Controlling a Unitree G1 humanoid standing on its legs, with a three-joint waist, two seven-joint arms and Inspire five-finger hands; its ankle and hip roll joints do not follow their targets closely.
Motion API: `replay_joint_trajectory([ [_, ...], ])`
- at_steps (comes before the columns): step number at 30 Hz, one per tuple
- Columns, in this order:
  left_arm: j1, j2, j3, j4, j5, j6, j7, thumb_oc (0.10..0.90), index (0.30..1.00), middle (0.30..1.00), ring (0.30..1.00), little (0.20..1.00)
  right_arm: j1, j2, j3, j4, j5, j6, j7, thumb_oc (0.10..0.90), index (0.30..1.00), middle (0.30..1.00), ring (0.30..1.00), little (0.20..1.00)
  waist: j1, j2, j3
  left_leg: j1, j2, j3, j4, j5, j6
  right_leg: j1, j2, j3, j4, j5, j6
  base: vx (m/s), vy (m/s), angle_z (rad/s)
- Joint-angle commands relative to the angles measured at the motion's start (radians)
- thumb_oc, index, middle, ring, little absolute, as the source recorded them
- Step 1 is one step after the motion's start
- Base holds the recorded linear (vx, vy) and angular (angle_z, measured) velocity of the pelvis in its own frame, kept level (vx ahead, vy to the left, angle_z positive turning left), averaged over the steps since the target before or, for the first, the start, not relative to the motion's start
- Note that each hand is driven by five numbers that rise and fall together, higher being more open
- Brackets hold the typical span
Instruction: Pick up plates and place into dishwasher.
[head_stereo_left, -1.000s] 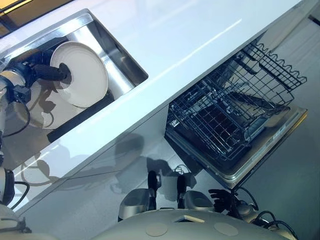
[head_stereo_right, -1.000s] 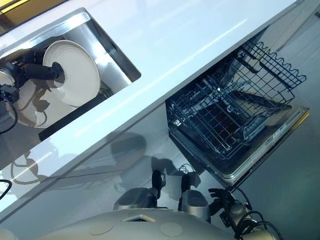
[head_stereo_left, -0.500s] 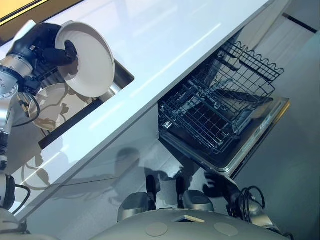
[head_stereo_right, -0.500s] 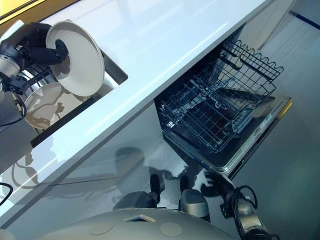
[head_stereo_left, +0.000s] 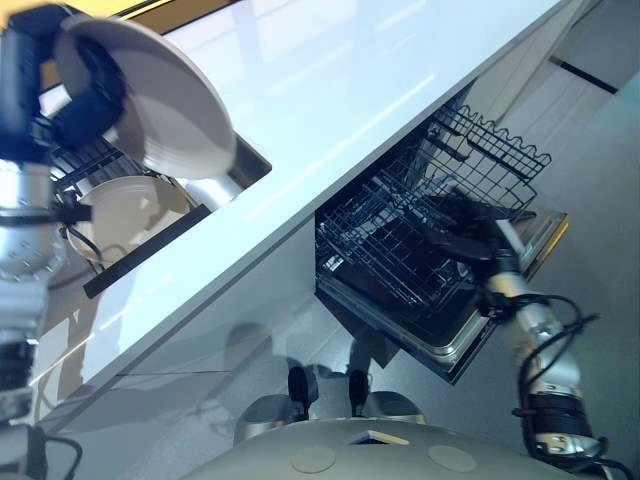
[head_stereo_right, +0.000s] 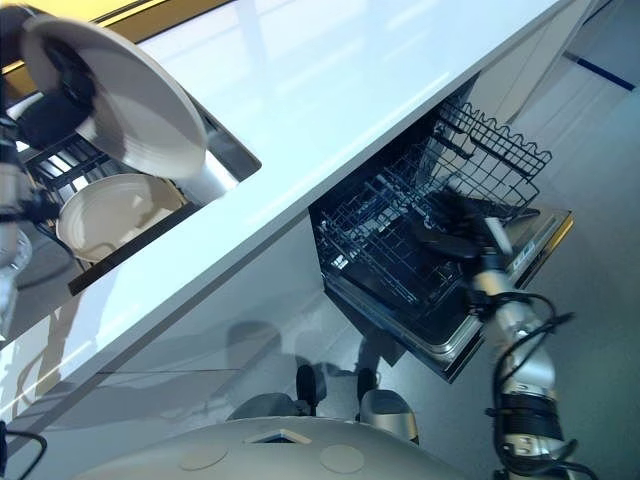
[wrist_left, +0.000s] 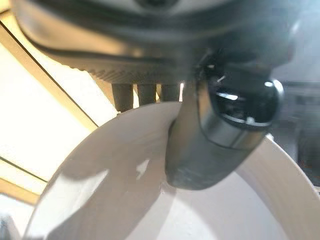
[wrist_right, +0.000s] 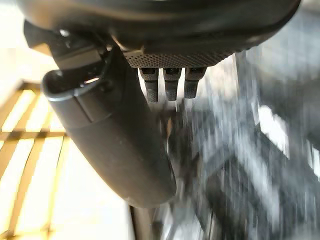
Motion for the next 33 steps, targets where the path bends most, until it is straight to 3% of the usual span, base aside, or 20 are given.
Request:
replay_joint_trajectory([
  [1, -0.113, 0.004, 0.07, -0.007, -0.002, -0.055, 0.08, 0.1, 0.3, 0.3, 0.3, 0.2, -0.036, -0.082, -0.02, -0.122, 0.002, -0.183, -0.089, 0.8, 0.9, 0.9, 0.9, 0.9, -0.035, 0.034, -0.124, 0.038, 0.005, 0.011, 0.022, -0.134, 0.002, -0.071, 0.046, -0.014, 0.168, -0.145, 0.039, 0.01, 0.002, -0.18],
  [3, -0.132, -0.008, 0.052, -0.014, -0.01, -0.044, 0.091, 0.1, 0.3, 0.3, 0.3, 0.2, -0.055, -0.086, -0.042, -0.206, 0.029, -0.219, -0.151, 0.8, 0.9, 0.9, 0.9, 0.9, -0.04, 0.04, -0.125, 0.038, 0.005, 0.014, 0.022, -0.134, 0.0, -0.068, 0.048, -0.012, 0.161, -0.142, 0.039, 0.01, 0.008, -0.2],
  [7, -0.189, -0.063, -0.008, -0.02, -0.018, -0.021, 0.128, 0.1, 0.3, 0.3, 0.3, 0.2, -0.108, -0.099, -0.046, -0.339, -0.061, -0.38, -0.27, 0.8, 0.9, 0.9, 0.9, 0.9, -0.044, 0.05, -0.133, 0.041, 0.003, 0.015, 0.026, -0.145, -0.002, -0.064, 0.05, -0.01, 0.153, -0.143, 0.042, 0.01, 0.014, -0.11],
  [10, -0.241, -0.115, -0.069, -0.016, -0.005, -0.009, 0.149, 0.1, 0.3, 0.3, 0.3, 0.2, -0.164, -0.113, 0.0, -0.409, -0.029, -0.44, -0.196, 0.8, 0.9, 0.9, 0.9, 0.9, -0.04, 0.051, -0.139, 0.038, -0.001, 0.01, 0.032, -0.149, -0.002, -0.064, 0.052, -0.008, 0.155, -0.146, 0.041, -0.01, 0.005, -0.03],
  [11, -0.254, -0.127, -0.083, -0.011, -0.001, -0.01, 0.154, 0.1, 0.3, 0.3, 0.3, 0.2, -0.179, -0.114, 0.015, -0.418, -0.005, -0.441, -0.156, 0.8, 0.9, 0.9, 0.9, 0.9, -0.037, 0.05, -0.139, 0.031, -0.001, 0.012, 0.036, -0.143, -0.003, -0.069, 0.052, -0.009, 0.156, -0.138, 0.038, 0.0, 0.0, 0.0],
  [12, -0.271, -0.149, -0.109, -0.011, 0.017, -0.006, 0.168, 0.1, 0.3, 0.3, 0.3, 0.2, -0.204, -0.114, 0.051, -0.437, 0.059, -0.428, -0.051, 0.8, 0.9, 0.9, 0.9, 0.9, -0.033, 0.047, -0.142, 0.03, -0.002, 0.009, 0.037, -0.144, -0.002, -0.07, 0.052, -0.012, 0.156, -0.138, 0.037, -0.03, -0.006, -0.02],
  [14, -0.3, -0.168, -0.143, -0.006, 0.036, 0.01, 0.183, 0.1, 0.3, 0.3, 0.3, 0.2, -0.241, -0.111, 0.102, -0.464, 0.158, -0.364, 0.078, 0.8, 0.9, 0.9, 0.9, 0.9, -0.028, 0.043, -0.146, 0.029, -0.004, 0.005, 0.038, -0.145, -0.003, -0.068, 0.05, -0.016, 0.156, -0.14, 0.035, 0.0, 0.0, 0.0],
  [17, -0.353, -0.205, -0.215, 0.015, 0.08, 0.022, 0.241, 0.1, 0.3, 0.3, 0.3, 0.2, -0.327, -0.09, 0.225, -0.475, 0.202, -0.271, 0.171, 0.8, 0.9, 0.9, 0.9, 0.9, -0.016, 0.032, -0.154, 0.027, -0.008, -0.003, 0.042, -0.145, -0.003, -0.065, 0.048, -0.027, 0.157, -0.143, 0.031, 0.0, -0.007, 0.03],
  [22, -0.401, -0.232, -0.28, 0.034, 0.119, 0.032, 0.314, 0.1, 0.3, 0.3, 0.3, 0.2, -0.4, -0.072, 0.322, -0.467, 0.185, -0.272, 0.141, 0.8, 0.9, 0.9, 0.9, 0.9, -0.003, 0.025, -0.16, 0.029, -0.008, -0.008, 0.046, -0.146, -0.006, -0.056, 0.046, -0.04, 0.154, -0.143, 0.027, 0.02, -0.011, 0.08],
  [28, -0.473, -0.289, -0.366, 0.058, 0.156, 0.064, 0.404, 0.1, 0.3, 0.3, 0.3, 0.2, -0.52, -0.013, 0.421, -0.488, 0.08, -0.365, -0.004, 0.8, 0.9, 0.9, 0.9, 0.9, 0.009, 0.022, -0.165, 0.034, -0.011, -0.016, 0.052, -0.15, -0.006, -0.042, 0.047, -0.045, 0.148, -0.144, 0.024, 0.02, -0.008, 0.08],
  [33, -0.514, -0.311, -0.408, 0.079, 0.171, 0.093, 0.423, 0.1, 0.3, 0.3, 0.3, 0.2, -0.584, 0.008, 0.463, -0.483, 0.07, -0.319, -0.043, 0.8, 0.9, 0.9, 0.9, 0.9, 0.013, 0.023, -0.169, 0.034, -0.012, -0.018, 0.054, -0.151, -0.009, -0.039, 0.048, -0.042, 0.147, -0.144, 0.024, 0.0, 0.0, 0.0],
])
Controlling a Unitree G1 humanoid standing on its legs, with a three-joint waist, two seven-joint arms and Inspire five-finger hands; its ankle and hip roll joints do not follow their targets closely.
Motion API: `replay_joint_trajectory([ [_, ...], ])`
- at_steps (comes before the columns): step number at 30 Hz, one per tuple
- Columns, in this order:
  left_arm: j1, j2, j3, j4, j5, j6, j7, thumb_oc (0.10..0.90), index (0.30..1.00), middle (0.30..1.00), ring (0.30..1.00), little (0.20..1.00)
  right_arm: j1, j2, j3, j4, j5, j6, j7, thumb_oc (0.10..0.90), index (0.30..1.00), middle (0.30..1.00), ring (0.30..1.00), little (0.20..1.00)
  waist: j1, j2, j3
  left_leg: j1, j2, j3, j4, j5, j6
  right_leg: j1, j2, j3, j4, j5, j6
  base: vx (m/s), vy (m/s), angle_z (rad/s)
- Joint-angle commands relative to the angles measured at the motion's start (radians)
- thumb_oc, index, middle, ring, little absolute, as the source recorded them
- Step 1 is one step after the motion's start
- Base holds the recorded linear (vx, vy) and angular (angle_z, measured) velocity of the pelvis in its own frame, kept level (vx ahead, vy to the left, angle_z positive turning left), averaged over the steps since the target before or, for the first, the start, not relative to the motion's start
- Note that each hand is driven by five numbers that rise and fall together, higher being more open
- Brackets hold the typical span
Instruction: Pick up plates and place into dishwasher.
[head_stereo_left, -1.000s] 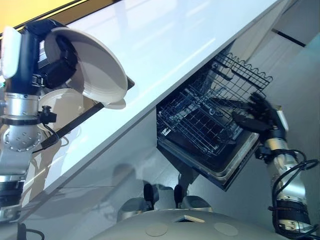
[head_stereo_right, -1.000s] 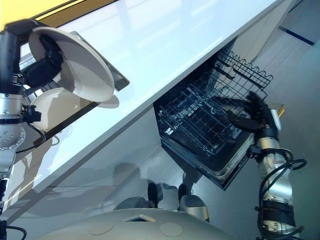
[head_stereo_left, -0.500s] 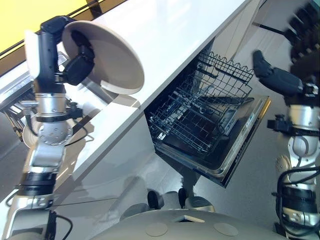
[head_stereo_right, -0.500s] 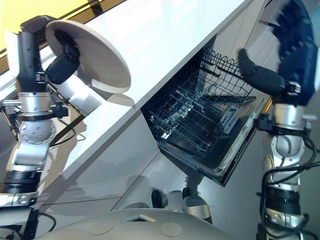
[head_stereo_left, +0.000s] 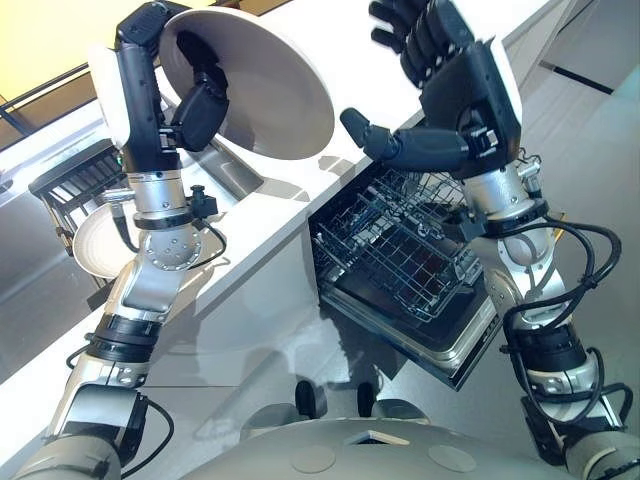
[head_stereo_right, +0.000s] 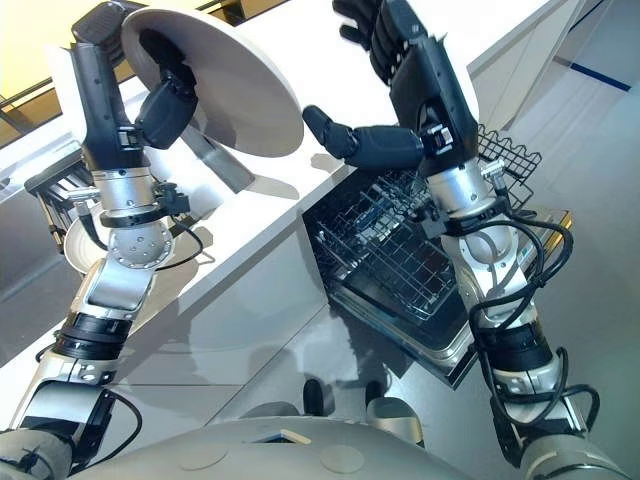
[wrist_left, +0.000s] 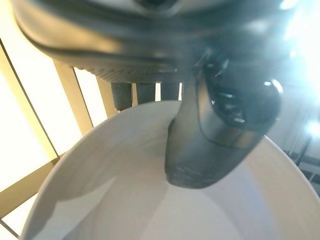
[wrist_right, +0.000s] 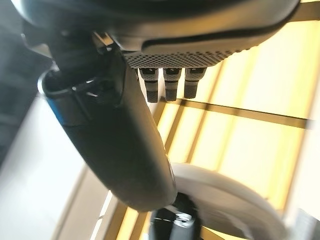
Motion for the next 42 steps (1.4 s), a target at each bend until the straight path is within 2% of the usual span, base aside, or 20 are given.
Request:
replay_joint_trajectory([
  [1, -0.206, 0.012, -0.054, 0.07, 0.032, -0.018, 0.064, 0.1, 0.3, 0.3, 0.3, 0.2, -0.106, 0.061, -0.017, -0.054, 0.014, -0.055, -0.042, 0.8, 0.9, 0.9, 0.9, 0.9, 0.007, -0.021, -0.127, 0.019, -0.02, -0.005, 0.055, -0.152, -0.006, -0.058, 0.036, -0.035, 0.155, -0.148, 0.029, 0.0, 0.0, 0.0],
  [5, -0.215, 0.0, -0.076, 0.082, 0.028, -0.003, 0.055, 0.1, 0.3, 0.3, 0.3, 0.2, -0.116, 0.074, 0.012, -0.036, 0.071, 0.007, -0.021, 0.8, 0.9, 0.9, 0.9, 0.9, 0.01, -0.023, -0.129, 0.019, -0.021, -0.008, 0.057, -0.151, -0.007, -0.057, 0.037, -0.036, 0.154, -0.147, 0.028, 0.0, 0.0, 0.0],
  [11, -0.204, -0.024, -0.109, 0.105, 0.012, -0.025, 0.024, 0.1, 0.3, 0.3, 0.3, 0.2, -0.094, 0.108, 0.065, 0.009, 0.137, 0.127, 0.026, 0.8, 0.9, 0.9, 0.9, 0.9, 0.012, -0.026, -0.13, 0.024, -0.023, -0.016, 0.054, -0.154, -0.007, -0.05, 0.038, -0.037, 0.153, -0.155, 0.028, 0.02, -0.001, 0.0],
  [18, -0.188, -0.052, -0.158, 0.105, 0.035, -0.064, 0.035, 0.1, 0.3, 0.3, 0.3, 0.2, -0.059, 0.131, 0.119, 0.086, 0.088, 0.195, -0.023, 0.8, 0.9, 0.9, 0.9, 0.9, 0.014, -0.027, -0.127, 0.026, -0.021, -0.018, 0.049, -0.148, -0.012, -0.043, 0.04, -0.04, 0.143, -0.152, 0.027, 0.01, -0.001, 0.0],
  [21, -0.181, -0.052, -0.167, 0.085, 0.027, -0.072, 0.019, 0.1, 0.3, 0.3, 0.3, 0.2, -0.048, 0.132, 0.12, 0.12, 0.08, 0.2, -0.061, 0.8, 0.9, 0.9, 0.9, 0.9, 0.015, -0.025, -0.124, 0.024, -0.019, -0.021, 0.047, -0.146, -0.012, -0.044, 0.041, -0.042, 0.144, -0.153, 0.026, 0.0, 0.0, 0.0],
  [22, -0.178, -0.054, -0.172, 0.078, 0.012, -0.073, 0.005, 0.1, 0.3, 0.3, 0.3, 0.2, -0.043, 0.135, 0.12, 0.122, 0.069, 0.195, -0.078, 0.701, 0.815, 0.815, 0.815, 0.801, 0.016, -0.025, -0.123, 0.024, -0.019, -0.023, 0.048, -0.146, -0.012, -0.043, 0.041, -0.044, 0.145, -0.154, 0.026, 0.0, -0.004, 0.03],
  [23, -0.176, -0.055, -0.175, 0.072, -0.015, -0.073, -0.014, 0.1, 0.3, 0.3, 0.3, 0.2, -0.042, 0.134, 0.12, 0.123, 0.077, 0.193, -0.085, 0.38, 0.54, 0.54, 0.54, 0.48, 0.017, -0.025, -0.121, 0.023, -0.019, -0.023, 0.049, -0.146, -0.012, -0.043, 0.041, -0.045, 0.146, -0.154, 0.026, 0.0, -0.004, 0.04],
  [24, -0.169, -0.062, -0.179, 0.065, -0.021, -0.076, -0.028, 0.1, 0.3, 0.3, 0.3, 0.2, -0.038, 0.138, 0.121, 0.122, 0.075, 0.19, -0.1, 0.1, 0.3, 0.3, 0.3, 0.2, 0.019, -0.025, -0.12, 0.022, -0.021, -0.025, 0.051, -0.147, -0.011, -0.043, 0.041, -0.047, 0.146, -0.154, 0.026, 0.0, -0.003, 0.04],
  [28, -0.138, -0.091, -0.198, 0.043, -0.107, -0.09, -0.114, 0.1, 0.3, 0.3, 0.3, 0.2, -0.029, 0.152, 0.122, 0.13, 0.074, 0.167, -0.145, 0.1, 0.3, 0.3, 0.3, 0.2, 0.026, -0.025, -0.113, 0.022, -0.026, -0.03, 0.062, -0.154, -0.005, -0.039, 0.039, -0.05, 0.147, -0.157, 0.025, 0.0, -0.004, 0.03],
  [32, -0.096, -0.119, -0.208, 0.027, -0.129, -0.087, -0.159, 0.1, 0.3, 0.3, 0.3, 0.2, -0.015, 0.168, 0.115, 0.137, 0.069, 0.127, -0.173, 0.1, 0.3, 0.3, 0.3, 0.2, 0.033, -0.024, -0.109, 0.024, -0.026, -0.034, 0.059, -0.153, -0.003, -0.037, 0.039, -0.052, 0.144, -0.155, 0.026, 0.0, 0.001, 0.01],
  [37, -0.048, -0.138, -0.214, 0.033, -0.198, -0.028, -0.245, 0.1, 0.3, 0.3, 0.3, 0.2, 0.001, 0.162, 0.087, 0.129, 0.076, 0.086, -0.2, 0.1, 0.3, 0.3, 0.3, 0.2, 0.039, -0.023, -0.106, 0.024, -0.028, -0.034, 0.06, -0.154, -0.003, -0.034, 0.035, -0.058, 0.134, -0.148, 0.031, 0.0, 0.0, 0.0],
  [38, -0.038, -0.141, -0.212, 0.039, -0.219, -0.01, -0.271, 0.369, 0.531, 0.531, 0.531, 0.469, 0.004, 0.159, 0.081, 0.128, 0.082, 0.076, -0.205, 0.1, 0.3, 0.3, 0.3, 0.2, 0.041, -0.023, -0.105, 0.023, -0.028, -0.033, 0.061, -0.154, -0.003, -0.033, 0.034, -0.06, 0.132, -0.147, 0.032, 0.0, 0.0, 0.0],
  [39, -0.028, -0.142, -0.212, 0.053, -0.271, 0.007, -0.316, 0.8, 0.9, 0.9, 0.9, 0.9, 0.005, 0.156, 0.07, 0.125, 0.082, 0.064, -0.212, 0.1, 0.3, 0.3, 0.3, 0.2, 0.042, -0.022, -0.104, 0.024, -0.028, -0.033, 0.059, -0.154, -0.003, -0.032, 0.033, -0.063, 0.13, -0.146, 0.033, 0.0, 0.0, 0.0],
  [42, 0.023, -0.166, -0.206, 0.088, -0.492, 0.068, -0.486, 0.8, 0.9, 0.9, 0.9, 0.9, 0.004, 0.137, 0.03, 0.12, 0.09, 0.037, -0.245, 0.1, 0.3, 0.3, 0.3, 0.2, 0.047, -0.019, -0.102, 0.025, -0.026, -0.032, 0.058, -0.153, -0.003, -0.031, 0.03, -0.07, 0.126, -0.142, 0.035, 0.0, 0.0, 0.0],
])
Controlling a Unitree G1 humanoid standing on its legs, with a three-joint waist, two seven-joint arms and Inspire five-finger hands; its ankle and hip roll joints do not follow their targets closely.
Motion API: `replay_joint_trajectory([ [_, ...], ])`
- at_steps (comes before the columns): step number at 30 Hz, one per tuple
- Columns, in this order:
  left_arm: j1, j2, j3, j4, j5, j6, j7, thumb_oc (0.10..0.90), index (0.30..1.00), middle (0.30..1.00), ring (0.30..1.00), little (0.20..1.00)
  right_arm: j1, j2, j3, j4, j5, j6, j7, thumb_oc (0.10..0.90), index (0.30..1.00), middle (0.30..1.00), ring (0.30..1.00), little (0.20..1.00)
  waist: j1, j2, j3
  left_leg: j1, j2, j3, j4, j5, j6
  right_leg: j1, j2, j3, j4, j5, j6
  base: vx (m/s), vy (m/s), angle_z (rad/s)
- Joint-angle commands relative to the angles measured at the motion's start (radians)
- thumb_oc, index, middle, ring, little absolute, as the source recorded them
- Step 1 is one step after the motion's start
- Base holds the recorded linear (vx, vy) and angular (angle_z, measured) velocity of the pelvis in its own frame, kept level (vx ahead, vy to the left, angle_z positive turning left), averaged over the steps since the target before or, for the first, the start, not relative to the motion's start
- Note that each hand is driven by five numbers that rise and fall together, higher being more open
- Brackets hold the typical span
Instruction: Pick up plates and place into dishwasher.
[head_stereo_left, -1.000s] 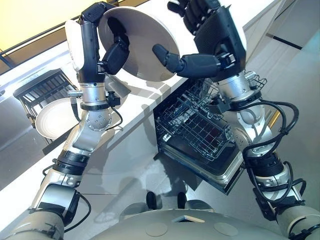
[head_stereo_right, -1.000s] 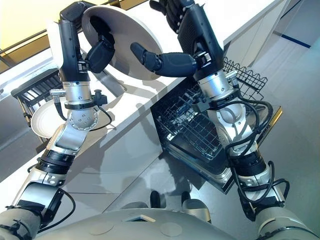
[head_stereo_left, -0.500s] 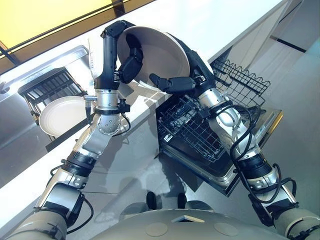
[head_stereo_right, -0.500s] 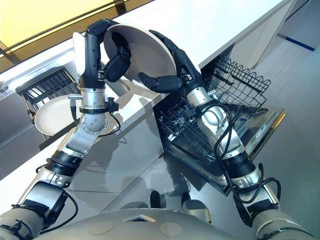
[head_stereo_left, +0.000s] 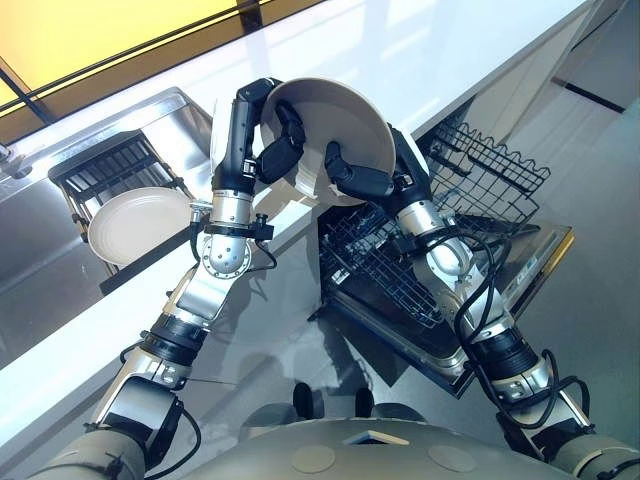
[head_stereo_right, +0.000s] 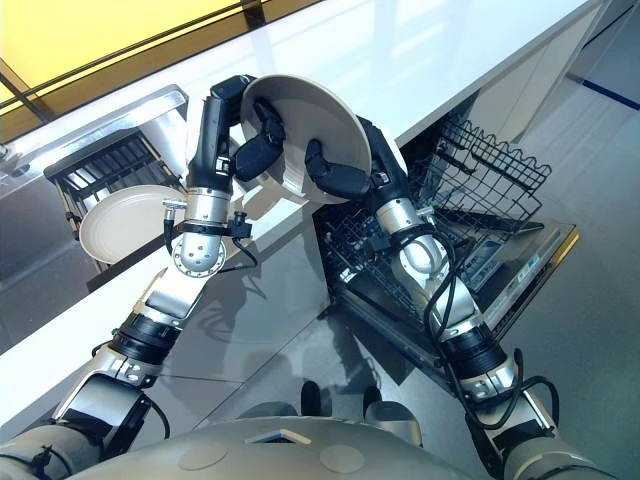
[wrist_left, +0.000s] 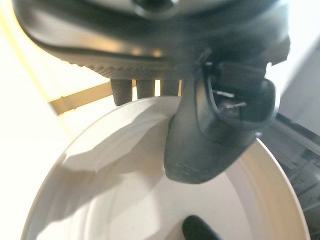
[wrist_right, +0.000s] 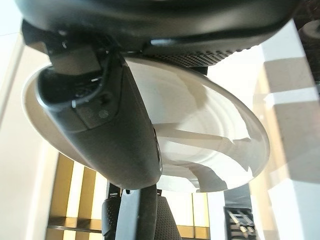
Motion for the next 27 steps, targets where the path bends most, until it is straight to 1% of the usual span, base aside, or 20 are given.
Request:
replay_joint_trajectory([
  [1, 0.015, -0.034, -0.043, 0.006, -0.249, -0.001, -0.192, 0.8, 0.9, 0.9, 0.9, 0.9, -0.118, 0.042, -0.168, -0.059, 0.031, -0.226, -0.084, 0.1, 0.3, 0.3, 0.3, 0.2, 0.015, -0.005, -0.097, 0.022, -0.022, -0.004, 0.057, -0.16, -0.004, -0.043, 0.031, -0.045, 0.125, -0.142, 0.035, 0.0, 0.0, 0.0],
  [2, 0.022, -0.04, -0.035, 0.009, -0.278, 0.02, -0.209, 0.8, 0.9, 0.9, 0.9, 0.9, -0.125, 0.034, -0.183, -0.053, 0.026, -0.234, -0.097, 0.1, 0.3, 0.3, 0.3, 0.2, 0.017, -0.004, -0.096, 0.022, -0.022, -0.005, 0.056, -0.16, -0.004, -0.042, 0.031, -0.046, 0.124, -0.141, 0.036, 0.0, 0.0, 0.0],
  [4, 0.026, -0.033, -0.021, 0.036, -0.292, 0.026, -0.211, 0.8, 0.9, 0.9, 0.9, 0.9, -0.145, 0.011, -0.214, -0.039, 0.013, -0.252, -0.142, 0.1, 0.3, 0.3, 0.3, 0.2, 0.019, -0.003, -0.097, 0.022, -0.022, -0.007, 0.054, -0.158, -0.005, -0.043, 0.029, -0.048, 0.124, -0.141, 0.037, 0.04, -0.004, 0.0],
  [7, 0.021, 0.011, 0.03, 0.066, -0.282, 0.032, -0.201, 0.8, 0.9, 0.9, 0.9, 0.9, -0.187, -0.046, -0.282, 0.019, -0.005, -0.272, -0.231, 0.1, 0.3, 0.3, 0.3, 0.2, 0.025, -0.005, -0.099, 0.021, -0.023, -0.014, 0.054, -0.159, -0.006, -0.042, 0.024, -0.054, 0.126, -0.144, 0.039, 0.06, -0.02, 0.01],
  [8, 0.015, 0.038, 0.05, 0.073, -0.287, 0.037, -0.192, 0.8, 0.9, 0.9, 0.9, 0.9, -0.202, -0.076, -0.309, 0.049, -0.013, -0.276, -0.275, 0.1, 0.3, 0.3, 0.3, 0.2, 0.028, -0.007, -0.101, 0.02, -0.024, -0.018, 0.055, -0.159, -0.005, -0.04, 0.023, -0.056, 0.125, -0.145, 0.039, 0.07, -0.033, 0.05],
  [11, -0.003, 0.11, 0.121, 0.089, -0.27, 0.06, -0.183, 0.8, 0.9, 0.9, 0.9, 0.9, -0.232, -0.16, -0.381, 0.143, -0.048, -0.262, -0.376, 0.1, 0.3, 0.3, 0.3, 0.2, 0.04, -0.009, -0.103, 0.02, -0.026, -0.029, 0.051, -0.159, -0.007, -0.035, 0.02, -0.062, 0.124, -0.149, 0.04, 0.09, -0.039, 0.11],
  [13, -0.013, 0.161, 0.169, 0.099, -0.268, 0.081, -0.181, 0.8, 0.9, 0.9, 0.9, 0.9, -0.236, -0.215, -0.417, 0.212, -0.08, -0.23, -0.421, 0.1, 0.3, 0.3, 0.3, 0.2, 0.047, -0.009, -0.105, 0.018, -0.028, -0.037, 0.05, -0.156, -0.008, -0.036, 0.019, -0.065, 0.125, -0.151, 0.039, 0.06, -0.036, 0.14],
  [14, -0.015, 0.162, 0.17, 0.099, -0.269, 0.082, -0.182, 0.8, 0.9, 0.9, 0.9, 0.9, -0.24, -0.216, -0.417, 0.215, -0.08, -0.231, -0.421, 0.1, 0.3, 0.3, 0.3, 0.2, 0.047, -0.009, -0.102, 0.012, -0.028, -0.036, 0.052, -0.149, -0.008, -0.041, 0.018, -0.067, 0.125, -0.144, 0.038, 0.04, -0.034, 0.1],
  [15, -0.018, 0.195, 0.199, 0.109, -0.283, 0.089, -0.183, 0.8, 0.9, 0.9, 0.9, 0.9, -0.241, -0.253, -0.435, 0.266, -0.104, -0.205, -0.443, 0.1, 0.3, 0.3, 0.3, 0.2, 0.052, -0.008, -0.103, 0.011, -0.028, -0.041, 0.048, -0.146, -0.009, -0.042, 0.018, -0.069, 0.126, -0.145, 0.038, 0.05, -0.038, 0.06],
  [17, -0.01, 0.245, 0.255, 0.121, -0.298, 0.102, -0.196, 0.8, 0.9, 0.9, 0.9, 0.9, -0.221, -0.315, -0.466, 0.363, -0.154, -0.165, -0.44, 0.1, 0.3, 0.3, 0.3, 0.2, 0.057, -0.005, -0.1, 0.012, -0.028, -0.051, 0.044, -0.142, -0.01, -0.038, 0.017, -0.073, 0.128, -0.149, 0.037, 0.12, -0.053, 0.08],
  [18, -0.006, 0.255, 0.269, 0.126, -0.3, 0.104, -0.191, 0.8, 0.9, 0.9, 0.9, 0.9, -0.212, -0.334, -0.472, 0.391, -0.17, -0.151, -0.442, 0.1, 0.3, 0.3, 0.3, 0.2, 0.058, -0.005, -0.098, 0.013, -0.027, -0.056, 0.043, -0.14, -0.01, -0.038, 0.016, -0.071, 0.129, -0.15, 0.036, 0.12, -0.057, 0.14],
  [19, 0.002, 0.268, 0.291, 0.131, -0.308, 0.108, -0.189, 0.8, 0.9, 0.9, 0.9, 0.9, -0.196, -0.355, -0.483, 0.428, -0.202, -0.122, -0.431, 0.1, 0.3, 0.3, 0.3, 0.2, 0.059, -0.003, -0.096, 0.013, -0.027, -0.063, 0.042, -0.138, -0.01, -0.037, 0.016, -0.069, 0.133, -0.152, 0.035, 0.12, -0.058, 0.17],
  [22, 0.019, 0.293, 0.343, 0.153, -0.325, 0.106, -0.194, 0.8, 0.9, 0.9, 0.9, 0.9, -0.161, -0.397, -0.498, 0.514, -0.256, -0.105, -0.42, 0.1, 0.3, 0.3, 0.3, 0.2, 0.062, 0.003, -0.083, 0.016, -0.023, -0.075, 0.044, -0.135, -0.012, -0.037, 0.015, -0.074, 0.149, -0.16, 0.031, 0.12, -0.056, 0.26],
  [23, 0.026, 0.302, 0.361, 0.162, -0.327, 0.102, -0.183, 0.8, 0.9, 0.9, 0.9, 0.9, -0.152, -0.413, -0.5, 0.538, -0.277, -0.088, -0.416, 0.1, 0.3, 0.3, 0.3, 0.2, 0.063, 0.005, -0.078, 0.021, -0.022, -0.081, 0.046, -0.142, -0.013, -0.034, 0.015, -0.076, 0.158, -0.173, 0.03, 0.13, -0.053, 0.29],
  [25, 0.025, 0.317, 0.375, 0.176, -0.328, 0.096, -0.165, 0.8, 0.9, 0.9, 0.9, 0.9, -0.151, -0.438, -0.497, 0.592, -0.307, -0.072, -0.415, 0.1, 0.3, 0.3, 0.3, 0.2, 0.066, 0.011, -0.062, 0.018, -0.02, -0.089, 0.056, -0.142, -0.018, -0.04, 0.013, -0.085, 0.182, -0.184, 0.026, 0.09, -0.045, 0.32],
  [27, 0.019, 0.327, 0.387, 0.194, -0.335, 0.077, -0.137, 0.8, 0.9, 0.9, 0.9, 0.9, -0.165, -0.466, -0.492, 0.638, -0.31, -0.049, -0.423, 0.1, 0.3, 0.3, 0.3, 0.2, 0.067, 0.021, -0.04, 0.005, -0.018, -0.097, 0.069, -0.139, -0.024, -0.056, 0.009, -0.093, 0.21, -0.193, 0.021, 0.0, -0.022, 0.26],
])
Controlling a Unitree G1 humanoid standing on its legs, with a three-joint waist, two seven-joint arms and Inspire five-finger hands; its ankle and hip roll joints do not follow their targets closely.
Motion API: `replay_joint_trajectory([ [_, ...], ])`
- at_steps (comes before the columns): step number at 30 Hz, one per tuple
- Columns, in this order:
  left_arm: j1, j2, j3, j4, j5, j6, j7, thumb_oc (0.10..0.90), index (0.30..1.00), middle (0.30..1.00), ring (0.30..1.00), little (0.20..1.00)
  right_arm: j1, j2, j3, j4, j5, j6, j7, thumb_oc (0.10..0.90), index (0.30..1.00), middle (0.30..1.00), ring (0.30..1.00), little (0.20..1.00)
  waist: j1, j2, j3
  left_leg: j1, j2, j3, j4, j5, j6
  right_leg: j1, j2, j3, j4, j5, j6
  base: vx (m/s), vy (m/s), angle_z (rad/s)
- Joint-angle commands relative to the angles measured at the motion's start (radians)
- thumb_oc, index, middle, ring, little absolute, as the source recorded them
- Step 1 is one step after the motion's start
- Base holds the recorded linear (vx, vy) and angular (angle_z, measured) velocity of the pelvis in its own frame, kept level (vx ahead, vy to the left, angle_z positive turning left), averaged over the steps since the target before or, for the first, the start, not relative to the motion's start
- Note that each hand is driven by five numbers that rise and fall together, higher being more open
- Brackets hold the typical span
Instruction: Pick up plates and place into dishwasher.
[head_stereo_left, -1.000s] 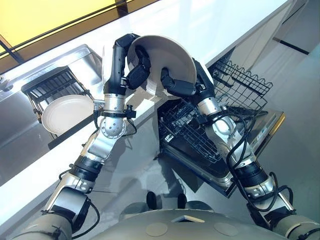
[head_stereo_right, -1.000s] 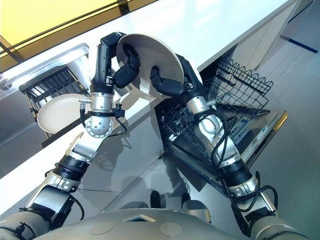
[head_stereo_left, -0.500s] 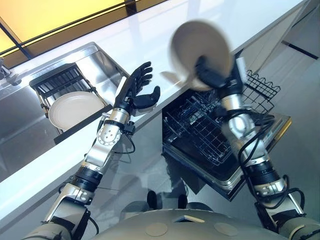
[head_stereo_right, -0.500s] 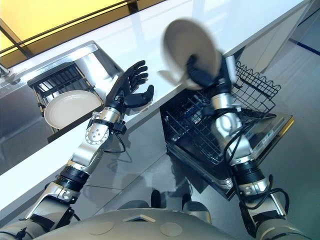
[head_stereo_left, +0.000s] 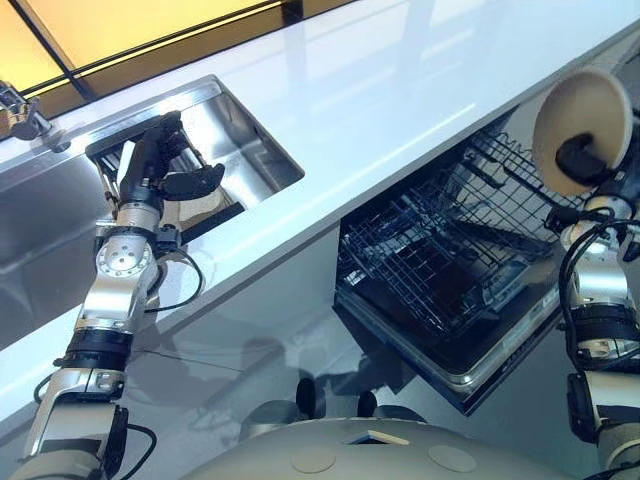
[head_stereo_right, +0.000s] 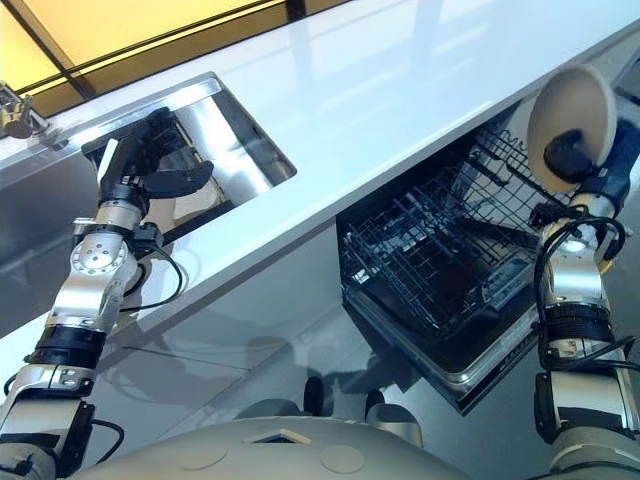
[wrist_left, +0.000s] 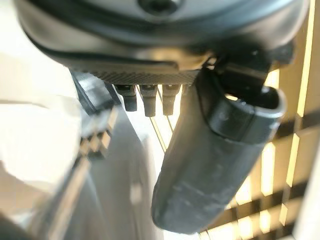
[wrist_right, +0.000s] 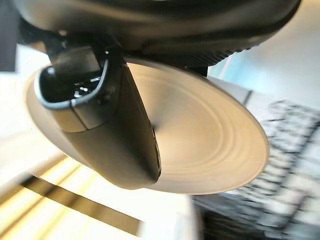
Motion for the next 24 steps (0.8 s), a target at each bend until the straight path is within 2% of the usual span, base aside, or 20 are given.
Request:
replay_joint_trajectory([
  [1, -0.071, 0.085, 0.076, -0.015, -0.033, -0.119, 0.069, 0.8, 0.9, 0.9, 0.9, 0.9, -0.096, -0.174, -0.025, -0.016, -0.081, -0.057, -0.026, 0.1, 0.3, 0.3, 0.3, 0.2, 0.038, 0.022, -0.052, 0.011, 0.005, 0.02, 0.077, -0.155, -0.032, -0.101, 0.024, -0.012, 0.228, -0.168, 0.013, -0.06, 0.0, 0.16],
  [5, -0.094, 0.095, 0.103, -0.015, -0.129, -0.155, 0.079, 0.8, 0.9, 0.9, 0.9, 0.9, -0.153, -0.232, 0.001, 0.062, -0.128, -0.045, 0.005, 0.1, 0.3, 0.3, 0.3, 0.2, 0.047, 0.053, 0.012, -0.059, 0.007, 0.002, 0.113, -0.138, -0.052, -0.169, 0.014, -0.024, 0.293, -0.188, 0.0, -0.13, -0.003, 0.25],
  [7, -0.118, 0.107, 0.115, -0.012, -0.178, -0.168, 0.074, 0.8, 0.9, 0.9, 0.9, 0.9, -0.2, -0.263, 0.03, 0.085, -0.153, -0.047, 0.032, 0.1, 0.3, 0.3, 0.3, 0.2, 0.056, 0.071, 0.065, -0.12, 0.013, -0.004, 0.14, -0.121, -0.067, -0.219, 0.01, -0.034, 0.341, -0.204, -0.012, -0.24, -0.034, 0.37],
  [10, -0.127, 0.126, 0.135, -0.01, -0.196, -0.172, 0.071, 0.8, 0.9, 0.9, 0.9, 0.9, -0.228, -0.282, 0.055, 0.095, -0.171, -0.036, 0.054, 0.1, 0.3, 0.3, 0.3, 0.2, 0.064, 0.08, 0.096, -0.165, 0.018, -0.005, 0.157, -0.109, -0.08, -0.251, 0.006, -0.048, 0.373, -0.221, -0.023, -0.16, -0.04, 0.28],
  [13, -0.117, 0.144, 0.172, 0.004, -0.26, -0.196, 0.057, 0.8, 0.9, 0.9, 0.9, 0.9, -0.246, -0.296, 0.095, 0.132, -0.209, 0.018, 0.117, 0.1, 0.3, 0.3, 0.3, 0.2, 0.079, 0.089, 0.123, -0.204, 0.023, -0.005, 0.169, -0.098, -0.089, -0.286, -0.002, -0.07, 0.408, -0.241, -0.04, -0.08, -0.025, 0.12],
  [14, -0.11, 0.144, 0.178, 0.004, -0.272, -0.202, 0.055, 0.8, 0.9, 0.9, 0.9, 0.9, -0.247, -0.297, 0.104, 0.143, -0.211, 0.03, 0.129, 0.147, 0.34, 0.34, 0.34, 0.247, 0.082, 0.092, 0.127, -0.21, 0.023, -0.006, 0.171, -0.096, -0.09, -0.294, -0.005, -0.073, 0.416, -0.244, -0.043, -0.07, -0.002, 0.08],
  [15, -0.102, 0.143, 0.185, 0.002, -0.273, -0.207, 0.056, 0.8, 0.9, 0.9, 0.9, 0.9, -0.25, -0.297, 0.113, 0.15, -0.215, 0.041, 0.138, 0.298, 0.469, 0.469, 0.469, 0.398, 0.083, 0.093, 0.127, -0.216, 0.023, -0.007, 0.172, -0.095, -0.091, -0.303, -0.007, -0.076, 0.424, -0.247, -0.045, -0.05, 0.012, 0.15],
  [16, -0.092, 0.145, 0.189, 0.004, -0.273, -0.217, 0.059, 0.8, 0.9, 0.9, 0.9, 0.9, -0.251, -0.298, 0.13, 0.175, -0.228, 0.087, 0.173, 0.709, 0.822, 0.822, 0.822, 0.809, 0.088, 0.097, 0.131, -0.222, 0.023, -0.009, 0.173, -0.094, -0.092, -0.313, -0.011, -0.082, 0.436, -0.252, -0.048, -0.05, 0.02, 0.18],
  [17, -0.086, 0.147, 0.191, 0.007, -0.28, -0.223, 0.057, 0.8, 0.9, 0.9, 0.9, 0.9, -0.257, -0.301, 0.145, 0.204, -0.246, 0.116, 0.204, 0.8, 0.9, 0.9, 0.9, 0.9, 0.092, 0.1, 0.133, -0.227, 0.021, -0.01, 0.175, -0.092, -0.092, -0.322, -0.015, -0.085, 0.446, -0.256, -0.05, -0.06, 0.034, 0.16],
  [21, -0.066, 0.162, 0.199, 0.0, -0.279, -0.233, 0.065, 0.8, 0.9, 0.9, 0.9, 0.9, -0.27, -0.318, 0.199, 0.293, -0.316, 0.131, 0.286, 0.8, 0.9, 0.9, 0.9, 0.9, 0.103, 0.109, 0.137, -0.236, 0.019, -0.015, 0.172, -0.085, -0.09, -0.347, -0.024, -0.092, 0.475, -0.264, -0.056, -0.05, 0.025, 0.08],
  [24, -0.066, 0.182, 0.203, 0.004, -0.279, -0.23, 0.076, 0.8, 0.9, 0.9, 0.9, 0.9, -0.284, -0.325, 0.227, 0.337, -0.322, 0.122, 0.312, 0.8, 0.9, 0.9, 0.9, 0.9, 0.109, 0.109, 0.14, -0.239, 0.018, -0.017, 0.171, -0.083, -0.087, -0.354, -0.027, -0.093, 0.485, -0.266, -0.056, -0.05, -0.011, 0.16],
])
